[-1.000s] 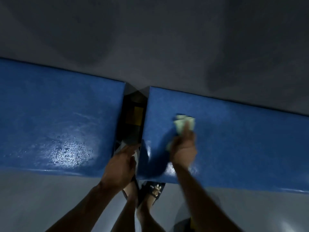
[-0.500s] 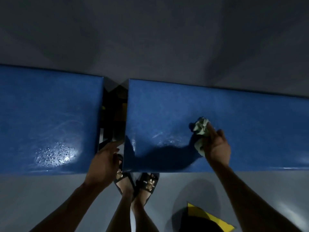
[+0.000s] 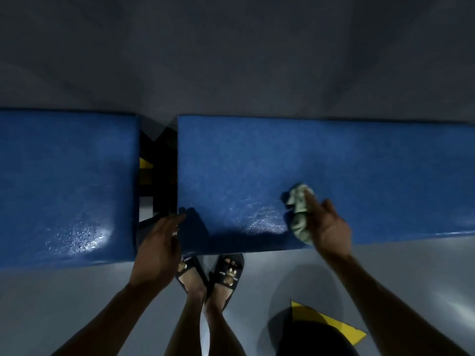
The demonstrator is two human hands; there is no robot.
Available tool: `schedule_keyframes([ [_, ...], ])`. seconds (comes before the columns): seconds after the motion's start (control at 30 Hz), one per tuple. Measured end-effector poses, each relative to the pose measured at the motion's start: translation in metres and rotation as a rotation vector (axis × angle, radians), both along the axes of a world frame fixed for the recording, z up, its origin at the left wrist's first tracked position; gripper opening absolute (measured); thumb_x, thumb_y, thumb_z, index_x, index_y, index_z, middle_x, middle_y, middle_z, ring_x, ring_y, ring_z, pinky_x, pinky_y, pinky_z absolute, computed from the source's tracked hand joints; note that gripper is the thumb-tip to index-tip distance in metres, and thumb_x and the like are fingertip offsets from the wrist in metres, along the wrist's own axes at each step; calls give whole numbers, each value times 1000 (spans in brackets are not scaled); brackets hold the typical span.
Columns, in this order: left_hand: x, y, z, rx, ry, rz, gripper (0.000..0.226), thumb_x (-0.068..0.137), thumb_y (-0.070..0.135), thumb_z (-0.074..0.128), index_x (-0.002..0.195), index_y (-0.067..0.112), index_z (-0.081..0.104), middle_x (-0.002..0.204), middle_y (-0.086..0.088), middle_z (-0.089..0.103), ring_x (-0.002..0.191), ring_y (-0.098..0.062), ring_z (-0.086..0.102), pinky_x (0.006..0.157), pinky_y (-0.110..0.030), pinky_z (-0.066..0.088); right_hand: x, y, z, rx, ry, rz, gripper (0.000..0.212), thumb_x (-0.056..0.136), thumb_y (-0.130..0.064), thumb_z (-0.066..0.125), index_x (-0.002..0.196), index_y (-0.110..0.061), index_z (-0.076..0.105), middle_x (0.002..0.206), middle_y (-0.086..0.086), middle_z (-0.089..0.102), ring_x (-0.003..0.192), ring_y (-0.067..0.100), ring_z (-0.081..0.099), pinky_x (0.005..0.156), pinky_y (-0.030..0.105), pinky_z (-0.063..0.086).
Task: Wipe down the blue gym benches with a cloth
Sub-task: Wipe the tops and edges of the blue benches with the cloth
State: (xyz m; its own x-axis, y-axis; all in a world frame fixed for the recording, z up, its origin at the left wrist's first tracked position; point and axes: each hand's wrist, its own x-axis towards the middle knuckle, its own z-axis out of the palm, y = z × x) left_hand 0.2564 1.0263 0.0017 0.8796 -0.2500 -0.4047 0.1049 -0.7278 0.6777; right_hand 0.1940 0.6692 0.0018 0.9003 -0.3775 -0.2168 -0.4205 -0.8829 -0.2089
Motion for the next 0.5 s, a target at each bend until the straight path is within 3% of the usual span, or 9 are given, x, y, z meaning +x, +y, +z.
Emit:
schedule_keyframes([
  [0.1,-7,1,0,5,3,-6,53,91,-6,49,137,21,52,138,-2,52,113,-17,59,86,-17,46,-19,2,4,36,-42,-258,59,83,-42,41,142,-38,44,110,7,54,87,37,63,70,38,48],
  [0.17,-13,3,-2,4,-9,-19,53,91,-5,47,137,20,51,135,-3,53,109,-17,61,85,-24,50,-18,53,-6,158,-125,-251,57,86,-41,47,142,-35,45,133,1,55,102,27,63,81,32,49],
  [0.23,-19,5,-5,3,-20,-42,50,91,1,44,137,21,50,133,-2,53,107,-17,61,83,-27,52,-10,118,-15,275,-120,-98,55,91,-52,41,143,-35,44,139,-4,52,108,19,62,88,30,52],
  [0.3,-23,7,-6,10,-26,-52,48,91,6,42,136,20,51,134,-2,54,108,-19,61,82,-28,53,0,164,-17,268,-67,129,58,90,-49,44,144,-30,42,134,1,55,95,22,65,77,32,56],
  [0.4,-25,8,-3,24,-15,-40,49,92,-1,46,136,20,52,134,-2,54,107,-16,62,78,-21,49,5,142,-8,217,-29,354,59,87,-41,52,143,-26,45,119,5,61,78,24,66,58,28,52],
  [0.5,-25,12,3,25,10,-25,54,91,-5,48,137,23,51,136,1,52,104,-11,61,73,-16,45,-11,63,1,89,-27,328,61,82,-46,44,140,-29,44,108,7,63,78,31,67,59,32,53],
])
